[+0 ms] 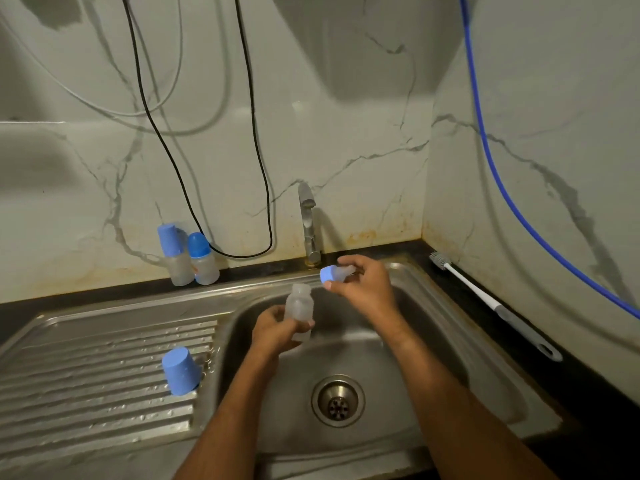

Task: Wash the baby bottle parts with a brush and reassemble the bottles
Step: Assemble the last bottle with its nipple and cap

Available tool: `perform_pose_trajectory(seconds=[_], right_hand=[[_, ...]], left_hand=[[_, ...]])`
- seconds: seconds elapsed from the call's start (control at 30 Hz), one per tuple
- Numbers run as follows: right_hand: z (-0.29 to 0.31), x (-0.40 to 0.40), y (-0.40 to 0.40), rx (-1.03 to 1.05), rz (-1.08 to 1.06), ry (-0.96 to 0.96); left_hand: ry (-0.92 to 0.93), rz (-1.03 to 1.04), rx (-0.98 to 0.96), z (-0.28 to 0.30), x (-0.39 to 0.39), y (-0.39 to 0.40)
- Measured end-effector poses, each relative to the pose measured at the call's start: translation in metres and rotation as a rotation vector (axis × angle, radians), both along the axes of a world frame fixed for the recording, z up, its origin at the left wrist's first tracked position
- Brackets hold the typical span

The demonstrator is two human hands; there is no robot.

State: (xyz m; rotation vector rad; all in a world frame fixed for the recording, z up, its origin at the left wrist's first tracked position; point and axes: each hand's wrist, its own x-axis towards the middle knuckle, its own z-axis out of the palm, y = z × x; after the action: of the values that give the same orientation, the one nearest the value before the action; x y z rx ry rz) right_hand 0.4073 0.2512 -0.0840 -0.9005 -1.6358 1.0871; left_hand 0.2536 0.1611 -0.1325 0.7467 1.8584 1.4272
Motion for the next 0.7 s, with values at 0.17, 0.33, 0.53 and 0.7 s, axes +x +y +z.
perform_pose_trajectory(seconds=[0.17, 0.33, 0.53, 0.7], right_hand=[[-0.014, -0.004, 0.000, -0.009, -0.012, 0.019], [-0.019, -0.007, 0.003, -0.028, 0.013, 0.033], [-0.027, -0.014, 0.002, 0.010, 0.079, 0.020], [-0.032, -0.017, 0.001, 0.047, 0.118, -0.008]], left_hand=[[0.143, 0.031, 0.027, -0.013, -0.005, 0.005], [0.327, 0.041, -0.033, -0.015, -0.002, 0.016], [0.442, -0.012, -0.092, -0.020, 0.004, 0.021], [0.516, -0.072, -0.045, -0.019, 0.009, 0.018]])
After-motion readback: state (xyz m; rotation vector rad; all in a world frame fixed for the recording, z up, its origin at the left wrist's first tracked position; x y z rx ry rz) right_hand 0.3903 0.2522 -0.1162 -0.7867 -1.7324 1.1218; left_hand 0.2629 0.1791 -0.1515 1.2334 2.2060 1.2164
